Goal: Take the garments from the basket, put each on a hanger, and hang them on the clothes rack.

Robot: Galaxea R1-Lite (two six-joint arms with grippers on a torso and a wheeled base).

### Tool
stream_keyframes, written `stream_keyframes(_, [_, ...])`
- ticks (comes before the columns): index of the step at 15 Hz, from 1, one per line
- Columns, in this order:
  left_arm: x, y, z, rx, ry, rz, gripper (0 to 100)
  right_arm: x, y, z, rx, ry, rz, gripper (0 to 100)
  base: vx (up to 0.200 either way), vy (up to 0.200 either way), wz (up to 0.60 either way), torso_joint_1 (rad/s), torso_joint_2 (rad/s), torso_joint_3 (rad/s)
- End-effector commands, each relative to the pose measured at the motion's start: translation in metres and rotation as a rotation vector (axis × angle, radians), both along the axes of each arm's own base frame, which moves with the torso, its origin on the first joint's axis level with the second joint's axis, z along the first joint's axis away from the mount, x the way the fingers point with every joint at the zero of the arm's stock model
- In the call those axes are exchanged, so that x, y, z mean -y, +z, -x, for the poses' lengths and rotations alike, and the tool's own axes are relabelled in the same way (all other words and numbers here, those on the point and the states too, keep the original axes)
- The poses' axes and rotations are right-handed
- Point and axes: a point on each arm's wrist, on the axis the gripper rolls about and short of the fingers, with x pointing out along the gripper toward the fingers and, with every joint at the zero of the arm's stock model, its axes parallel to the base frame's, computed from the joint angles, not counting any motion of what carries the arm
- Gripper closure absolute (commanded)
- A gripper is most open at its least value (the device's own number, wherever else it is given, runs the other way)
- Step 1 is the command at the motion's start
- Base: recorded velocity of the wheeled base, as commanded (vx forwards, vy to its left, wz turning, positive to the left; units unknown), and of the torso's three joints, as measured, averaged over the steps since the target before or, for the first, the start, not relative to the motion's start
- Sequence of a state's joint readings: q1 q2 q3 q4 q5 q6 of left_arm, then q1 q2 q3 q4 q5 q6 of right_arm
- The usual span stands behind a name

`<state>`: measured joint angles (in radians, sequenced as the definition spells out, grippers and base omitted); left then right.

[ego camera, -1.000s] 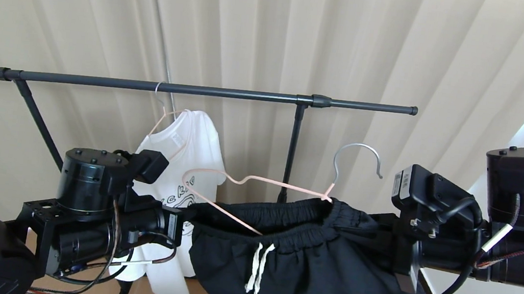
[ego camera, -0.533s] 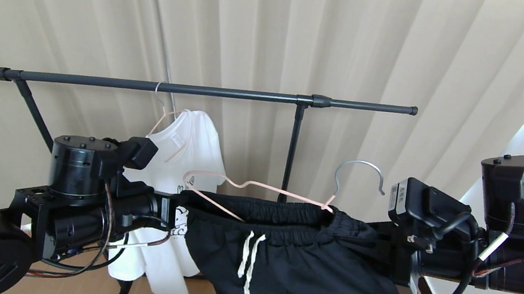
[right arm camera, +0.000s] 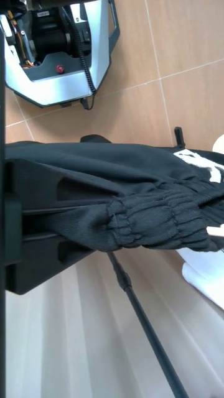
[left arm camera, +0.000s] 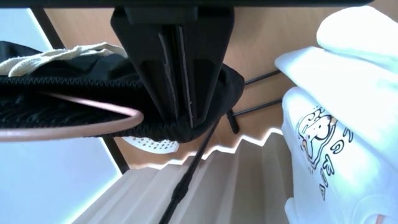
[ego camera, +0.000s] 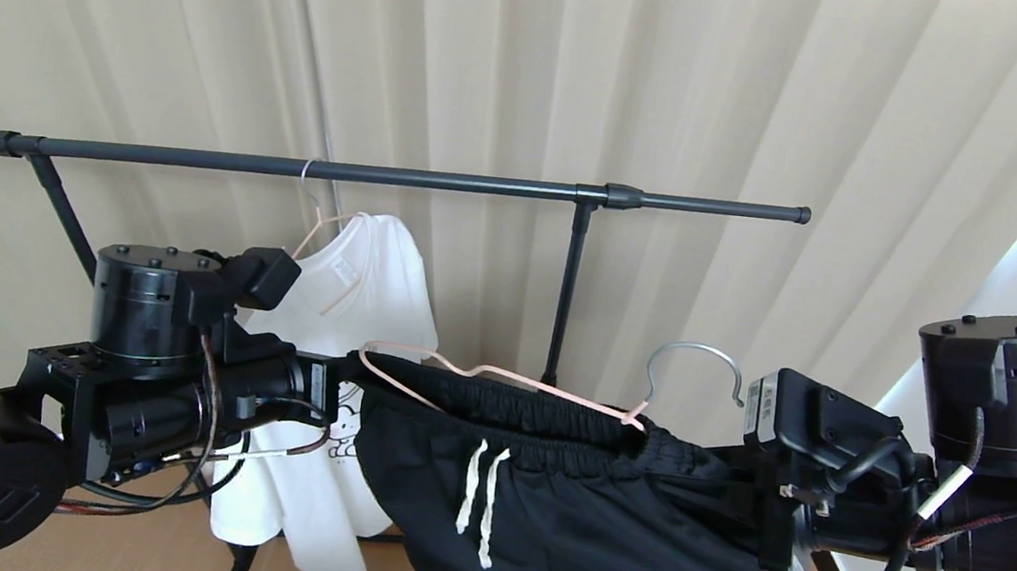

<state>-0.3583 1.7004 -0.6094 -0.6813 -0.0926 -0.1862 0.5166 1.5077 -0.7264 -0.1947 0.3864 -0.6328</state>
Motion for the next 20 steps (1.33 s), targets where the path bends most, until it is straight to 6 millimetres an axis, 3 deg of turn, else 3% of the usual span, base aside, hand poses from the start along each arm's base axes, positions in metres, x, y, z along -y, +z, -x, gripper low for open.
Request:
stream_keyframes(1, [-0.001,0.0,0.0,0.005,0.0,-0.006,100,-0.001,-0.006,-0.002,-0.008,0.008,0.02,100,0.0,0.0,0.0,0.0,0.0,0.0])
stream_keyframes(9, [-0.004,0.007,-0.005,0.022,0.012,-0.008,100,-0.001,-0.018,-0.009,-0.036,-0.003,0.057,100,0.0,0.0,0.0,0.0,0.0,0.0])
stream_keyframes(14, [-0.001,0.031,-0.01,0.043,-0.014,-0.06,100,-0.005,-0.031,-0.018,-0.068,-0.019,0.098,100,0.0,0.0,0.0,0.0,0.0,0.0])
stream_keyframes(20, [-0.001,0.064,-0.003,0.026,-0.051,-0.147,100,-0.007,-0.038,-0.025,-0.09,-0.026,0.111,100,0.0,0.0,0.0,0.0,0.0,0.0])
